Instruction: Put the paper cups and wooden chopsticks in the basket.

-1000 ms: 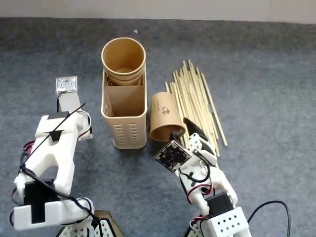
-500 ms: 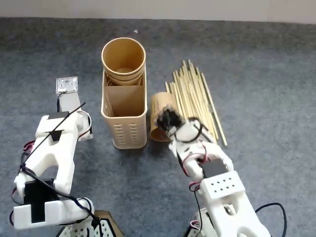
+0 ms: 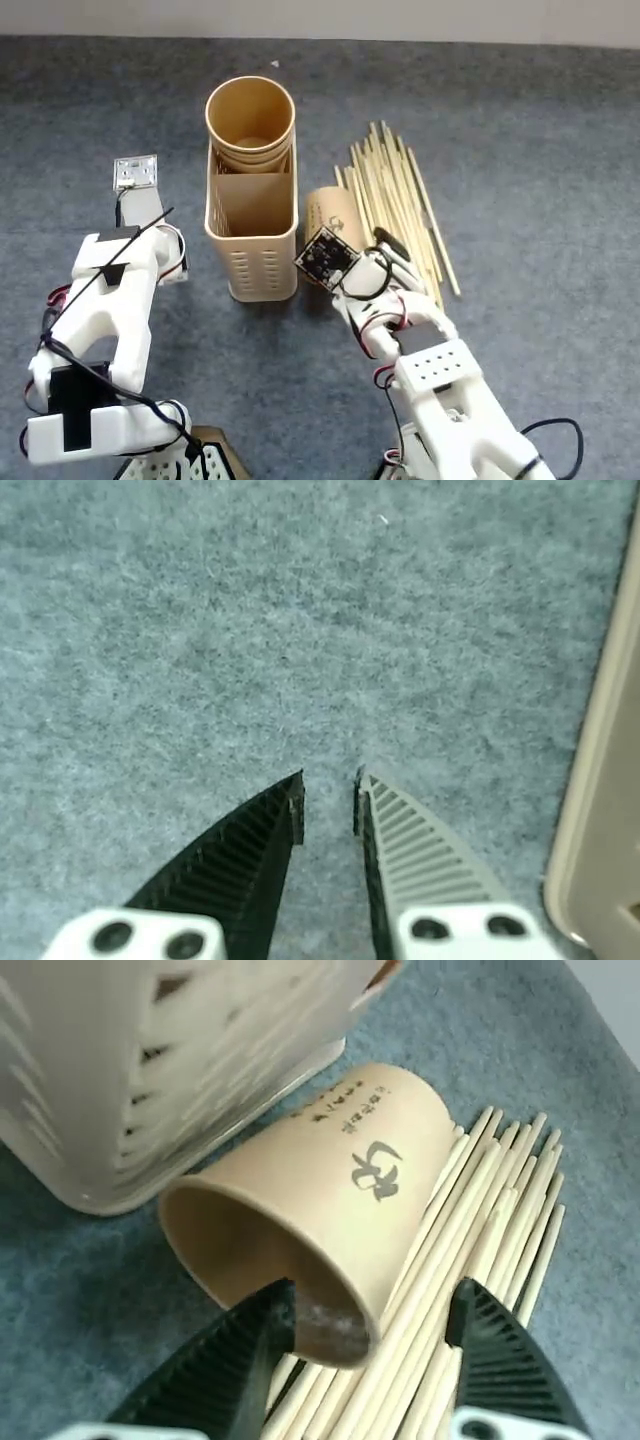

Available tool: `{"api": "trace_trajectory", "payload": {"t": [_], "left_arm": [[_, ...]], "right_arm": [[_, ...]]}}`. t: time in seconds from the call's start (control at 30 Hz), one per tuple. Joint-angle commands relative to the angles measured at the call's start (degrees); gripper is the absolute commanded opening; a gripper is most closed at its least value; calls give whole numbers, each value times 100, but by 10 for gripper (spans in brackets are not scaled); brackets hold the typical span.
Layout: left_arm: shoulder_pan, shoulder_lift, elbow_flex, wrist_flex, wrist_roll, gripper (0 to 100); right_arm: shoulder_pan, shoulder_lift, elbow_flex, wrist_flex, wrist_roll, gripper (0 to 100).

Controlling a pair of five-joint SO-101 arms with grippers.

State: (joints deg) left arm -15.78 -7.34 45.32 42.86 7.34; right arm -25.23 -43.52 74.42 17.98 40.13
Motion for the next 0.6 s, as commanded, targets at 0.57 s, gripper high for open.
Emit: {"api": "trace_trajectory", "payload": {"t": [0.57], "left_arm": [[110,-22,-198,-44,-79,108]], "right_arm": [[971,2387,-2897,831,105,8]]}}
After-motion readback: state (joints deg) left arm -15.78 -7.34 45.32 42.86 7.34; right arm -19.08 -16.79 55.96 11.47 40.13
